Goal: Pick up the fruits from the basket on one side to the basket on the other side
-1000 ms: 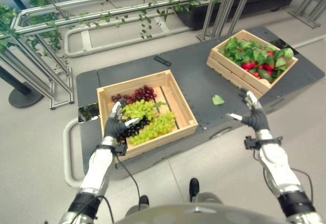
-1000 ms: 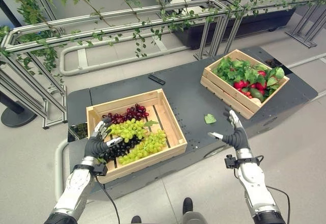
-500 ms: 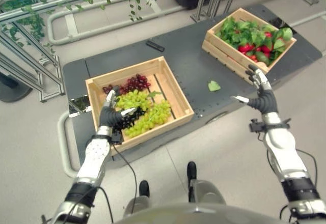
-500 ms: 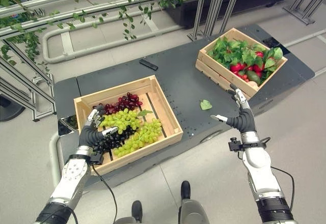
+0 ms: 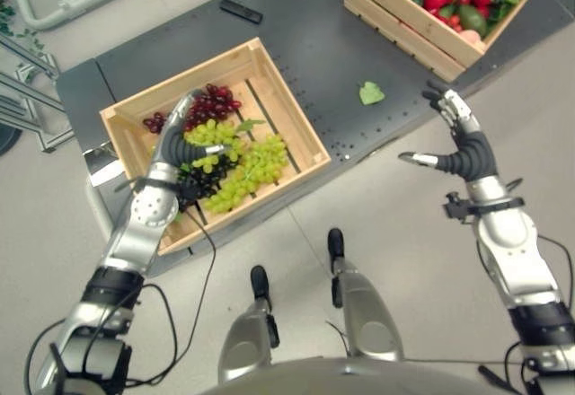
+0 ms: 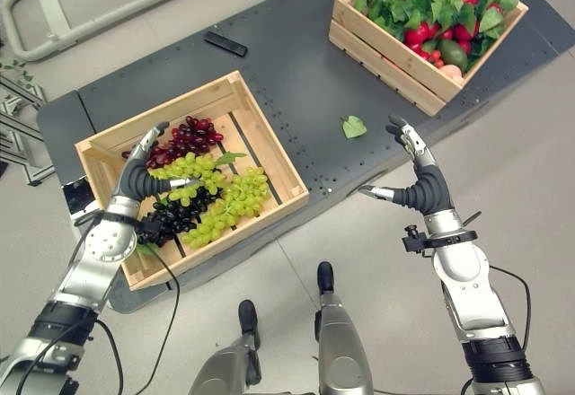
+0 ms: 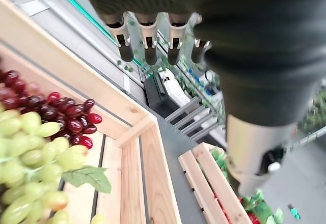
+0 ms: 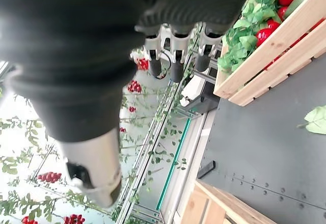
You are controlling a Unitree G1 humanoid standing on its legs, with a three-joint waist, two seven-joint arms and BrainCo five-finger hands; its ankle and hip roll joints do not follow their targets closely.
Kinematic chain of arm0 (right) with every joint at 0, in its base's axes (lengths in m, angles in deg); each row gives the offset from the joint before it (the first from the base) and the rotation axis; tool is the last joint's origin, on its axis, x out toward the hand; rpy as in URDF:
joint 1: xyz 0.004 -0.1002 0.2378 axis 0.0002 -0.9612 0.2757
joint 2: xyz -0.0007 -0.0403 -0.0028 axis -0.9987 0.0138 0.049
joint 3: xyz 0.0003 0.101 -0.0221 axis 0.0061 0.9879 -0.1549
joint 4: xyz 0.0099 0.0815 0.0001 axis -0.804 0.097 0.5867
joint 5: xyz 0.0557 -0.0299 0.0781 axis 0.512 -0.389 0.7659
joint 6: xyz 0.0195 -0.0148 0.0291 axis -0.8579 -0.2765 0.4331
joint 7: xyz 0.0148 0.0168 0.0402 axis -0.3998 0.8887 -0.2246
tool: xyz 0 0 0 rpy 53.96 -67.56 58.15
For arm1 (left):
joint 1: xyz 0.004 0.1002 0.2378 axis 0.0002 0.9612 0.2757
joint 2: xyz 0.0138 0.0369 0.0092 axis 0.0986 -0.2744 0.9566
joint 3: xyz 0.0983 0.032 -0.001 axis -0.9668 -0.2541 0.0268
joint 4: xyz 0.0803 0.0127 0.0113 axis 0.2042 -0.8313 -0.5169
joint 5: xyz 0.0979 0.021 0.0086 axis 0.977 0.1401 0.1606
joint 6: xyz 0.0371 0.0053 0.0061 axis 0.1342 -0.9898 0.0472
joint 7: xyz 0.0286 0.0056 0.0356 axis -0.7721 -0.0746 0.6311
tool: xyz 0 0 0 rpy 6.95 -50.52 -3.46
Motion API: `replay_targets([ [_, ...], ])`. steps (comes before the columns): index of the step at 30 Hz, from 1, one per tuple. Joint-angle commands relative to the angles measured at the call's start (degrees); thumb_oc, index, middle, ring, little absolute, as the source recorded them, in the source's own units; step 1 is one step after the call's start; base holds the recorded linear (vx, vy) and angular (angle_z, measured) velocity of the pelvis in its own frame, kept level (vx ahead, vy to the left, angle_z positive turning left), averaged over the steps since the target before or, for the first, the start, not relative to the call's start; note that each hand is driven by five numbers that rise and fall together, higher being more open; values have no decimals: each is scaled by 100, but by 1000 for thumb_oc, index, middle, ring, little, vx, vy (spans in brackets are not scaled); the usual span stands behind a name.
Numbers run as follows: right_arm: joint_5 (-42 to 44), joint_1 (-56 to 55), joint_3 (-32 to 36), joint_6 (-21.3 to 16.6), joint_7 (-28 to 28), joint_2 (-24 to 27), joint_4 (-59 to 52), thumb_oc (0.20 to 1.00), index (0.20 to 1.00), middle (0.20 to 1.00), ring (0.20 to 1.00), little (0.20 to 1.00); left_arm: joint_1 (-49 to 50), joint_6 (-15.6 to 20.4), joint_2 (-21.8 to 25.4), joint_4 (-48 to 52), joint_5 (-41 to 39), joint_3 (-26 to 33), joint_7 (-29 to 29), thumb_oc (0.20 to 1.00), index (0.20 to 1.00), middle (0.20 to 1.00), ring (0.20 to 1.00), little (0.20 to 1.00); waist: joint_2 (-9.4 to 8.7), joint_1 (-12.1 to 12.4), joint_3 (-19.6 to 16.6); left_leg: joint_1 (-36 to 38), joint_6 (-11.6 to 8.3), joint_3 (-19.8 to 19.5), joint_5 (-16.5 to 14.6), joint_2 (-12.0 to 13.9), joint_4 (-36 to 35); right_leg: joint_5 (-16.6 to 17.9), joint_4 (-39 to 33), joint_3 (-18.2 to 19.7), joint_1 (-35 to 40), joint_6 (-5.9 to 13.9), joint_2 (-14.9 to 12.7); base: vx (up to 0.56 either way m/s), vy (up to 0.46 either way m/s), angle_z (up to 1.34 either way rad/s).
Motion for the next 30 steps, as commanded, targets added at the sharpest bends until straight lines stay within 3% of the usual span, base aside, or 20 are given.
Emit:
replay_targets([
  [1,112,17,161,-103,-155,72,-650,1000,1000,1000,1000,1000,-553,-423,255,-325,670,-82,102,1000,1000,1000,1000,1000,-193,-113,-80,-291,258,-52,-43,-250,336,-770,1064,64,-86,154,278,0,0,0],
  [4,120,-101,269,-55,-267,55,-820,1000,1000,1000,1000,1000,-926,-716,275,-394,1107,-187,-54,1000,1000,1000,1000,1000,-207,-152,39,-406,257,-77,-54,-251,406,-776,1110,64,-170,140,288,-8,-32,-1],
  [11,182,-72,399,-31,-366,1,-1111,1000,1000,1000,1000,1000,-1427,-998,763,-569,1921,-464,-444,1000,1000,1000,1000,1000,-248,-227,297,-735,258,-51,-129,-224,676,-733,1220,144,-508,131,342,-26,-19,-1],
  [14,271,-90,455,-25,-427,-15,-1240,1000,1000,1000,1000,1000,-1469,-1042,1146,-667,2081,-536,-711,1000,1000,1000,1000,1000,-271,-265,461,-923,277,-6,-202,-217,913,-724,1364,230,-693,131,376,-31,5,-9],
  [30,318,-290,729,8,-656,-108,-1277,1000,1000,1000,1000,1000,-1295,-1046,2108,-724,2635,-698,-1688,1000,1000,1000,1000,1000,-323,-309,759,-1355,331,64,-406,-181,1379,-754,1623,326,-1105,105,431,-17,-2,-5],
])
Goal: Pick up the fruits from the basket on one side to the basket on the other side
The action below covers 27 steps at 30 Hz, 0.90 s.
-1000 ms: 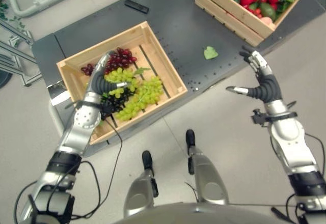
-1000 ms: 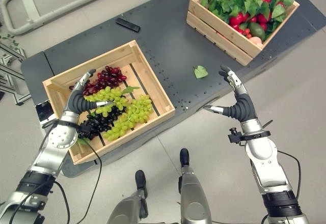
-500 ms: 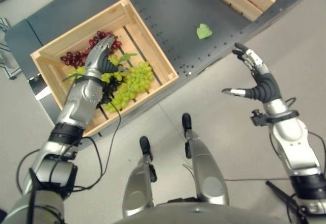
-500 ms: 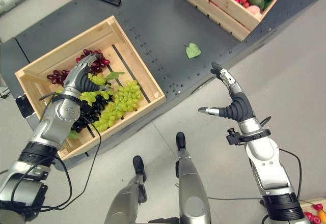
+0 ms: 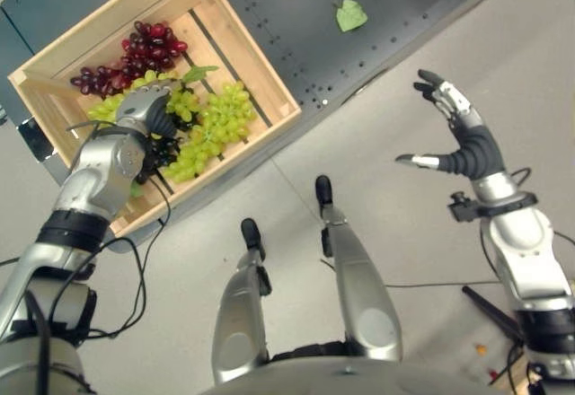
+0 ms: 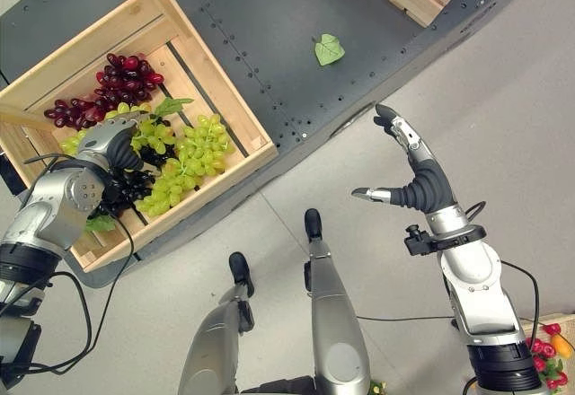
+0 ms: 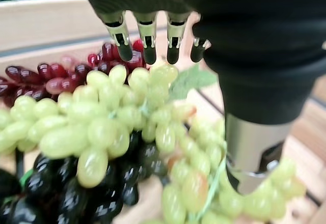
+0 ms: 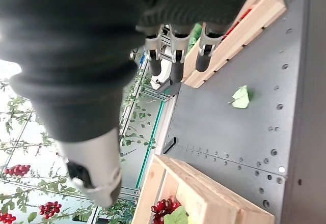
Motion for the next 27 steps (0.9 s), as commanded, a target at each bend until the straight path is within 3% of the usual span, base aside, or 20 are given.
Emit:
replay_targets([
  [1,260,-76,448,-196,-71,-106,-597,1000,1000,1000,1000,1000,32,41,620,237,399,318,-141,1000,1000,1000,1000,1000,-182,-43,-7,-119,516,-45,-229,-260,436,-738,880,1,172,274,309,-11,-4,-3],
  [13,611,-149,499,-181,-360,-67,-739,1000,1000,1000,1000,1000,479,199,1240,871,868,581,-340,1000,1000,1000,1000,1000,-98,3,91,-215,512,-59,-187,-278,332,-744,882,-43,7,278,304,-1,0,0],
  [27,703,-406,561,-174,-597,-122,-822,1000,1000,1000,1000,1000,608,159,1126,834,857,1073,142,1000,1000,1000,1000,1000,-88,2,92,-370,481,-83,-155,-270,272,-747,899,-103,-204,273,306,0,0,0],
])
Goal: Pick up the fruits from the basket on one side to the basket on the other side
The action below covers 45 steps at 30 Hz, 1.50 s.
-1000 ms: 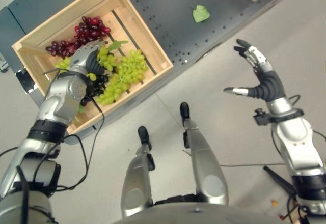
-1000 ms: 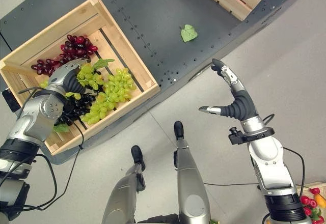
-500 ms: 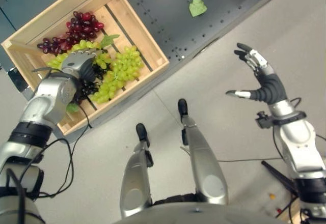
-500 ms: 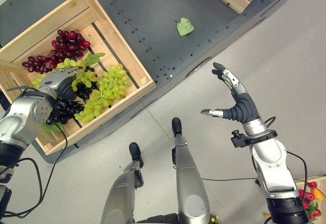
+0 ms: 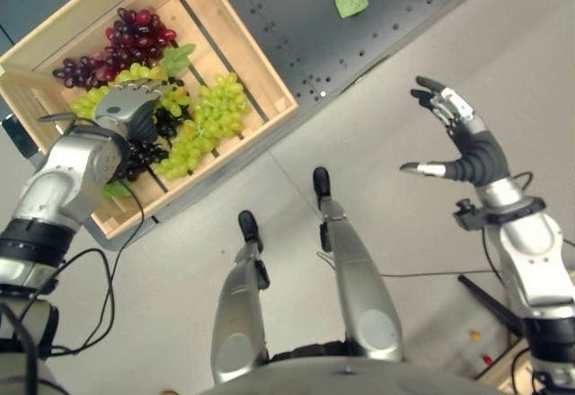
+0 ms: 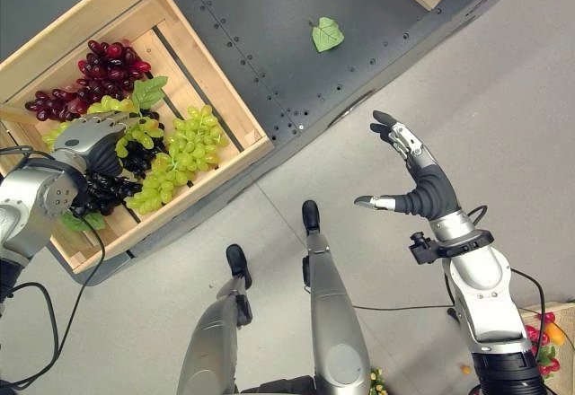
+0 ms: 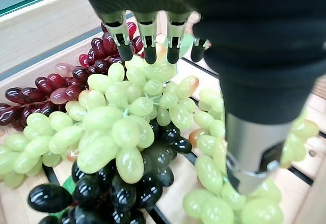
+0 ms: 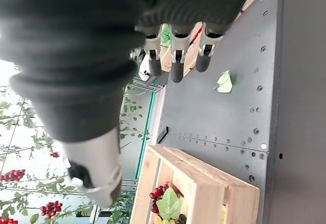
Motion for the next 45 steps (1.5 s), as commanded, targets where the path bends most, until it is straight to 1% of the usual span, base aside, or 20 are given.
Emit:
replay_targets([
  [1,189,-138,360,-180,-6,-109,-637,1000,1000,1000,1000,1000,62,-82,256,-43,171,663,404,1000,1000,1000,1000,1000,-104,-12,78,1,495,-94,-149,-292,256,-791,895,-120,177,341,269,0,0,0],
  [10,182,-198,371,-154,-69,-102,-647,1000,1000,1000,1000,1000,135,-175,216,-61,144,912,537,1000,1000,1000,1000,1000,-82,2,77,71,474,-149,-133,-307,208,-827,885,-161,241,334,248,0,0,0],
  [16,164,-189,387,-120,-90,-96,-596,1000,1000,1000,1000,1000,398,-165,35,440,117,1353,712,1000,1000,1000,1000,1000,-57,71,63,75,476,-209,-120,-324,200,-835,881,-198,277,308,220,0,0,0],
  [23,165,-142,398,-70,-139,-82,-588,1000,1000,1000,1000,1000,663,-258,42,388,175,1671,721,1000,1000,1000,1000,1000,-49,96,47,100,454,-213,-51,-332,51,-783,779,-230,279,314,214,-2,1,2],
  [29,225,-72,387,-29,-176,-72,-600,1000,1000,1000,1000,1000,614,-362,-39,252,291,1679,782,1000,1000,1000,1000,1000,-67,88,78,60,453,-231,-61,-315,95,-796,822,-225,238,310,213,0,1,2],
  [36,328,14,311,14,-200,-41,-634,1000,1000,1000,1000,1000,313,-473,-129,27,240,1437,798,1000,1000,1000,1000,1000,-123,37,78,-131,460,-218,-82,-289,191,-802,890,-226,77,314,222,0,0,0],
  [41,348,-9,323,50,-250,-44,-693,1000,1000,1000,1000,1000,211,-534,-229,-28,252,1350,767,1000,1000,1000,1000,1000,-144,-6,78,-263,463,-203,-108,-285,237,-809,918,-216,-68,314,244,0,0,0],
  [45,367,-23,313,68,-308,-36,-738,1000,1000,1000,1000,1000,105,-571,-206,-123,242,1324,822,1000,1000,1000,1000,1000,-161,-48,78,-339,468,-177,-108,-268,230,-785,958,-182,-188,326,269,8,1,0],
])
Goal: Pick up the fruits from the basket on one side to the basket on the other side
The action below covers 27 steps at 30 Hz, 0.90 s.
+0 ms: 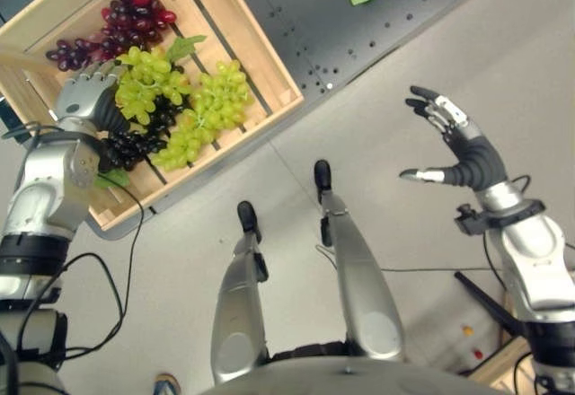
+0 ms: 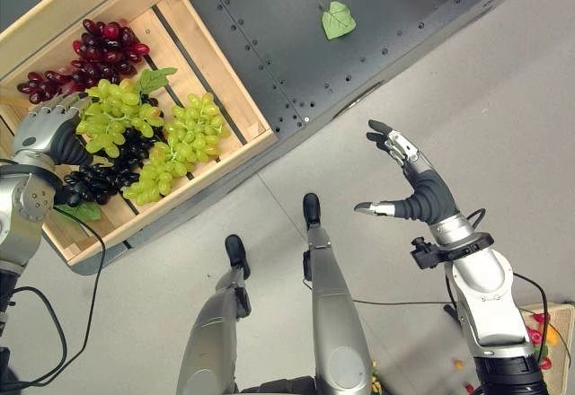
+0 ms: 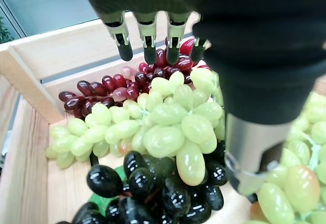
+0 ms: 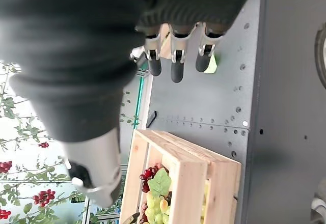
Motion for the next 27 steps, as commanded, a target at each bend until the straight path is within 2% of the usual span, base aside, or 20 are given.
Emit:
replay_targets([
  [1,283,-2,319,-139,-77,-28,-711,1000,1000,1000,1000,1000,-371,-101,301,-174,231,265,221,1000,1000,1000,1000,1000,-169,-138,75,15,483,-40,-121,-275,137,-752,847,-106,131,387,281,31,2,1],
  [16,505,-183,457,-170,-186,-99,-891,1000,1000,1000,1000,1000,-601,-177,481,-415,156,205,350,1000,1000,1000,1000,1000,-293,-306,75,-542,503,10,-322,-205,450,-793,989,-30,-405,395,370,12,2,-2],
  [20,603,-168,439,-181,-238,-92,-950,1000,1000,1000,1000,1000,-627,-183,622,-510,137,234,446,1000,1000,1000,1000,1000,-370,-349,75,-774,524,25,-298,-211,521,-671,965,16,-589,412,407,16,-2,-8],
  [27,783,-228,458,-191,-286,-161,-1070,1000,1000,1000,1000,1000,-751,-195,662,-541,65,163,425,1000,1000,1000,1000,1000,-392,-404,75,-994,534,7,-365,-204,588,-706,965,42,-790,427,432,12,5,-3],
])
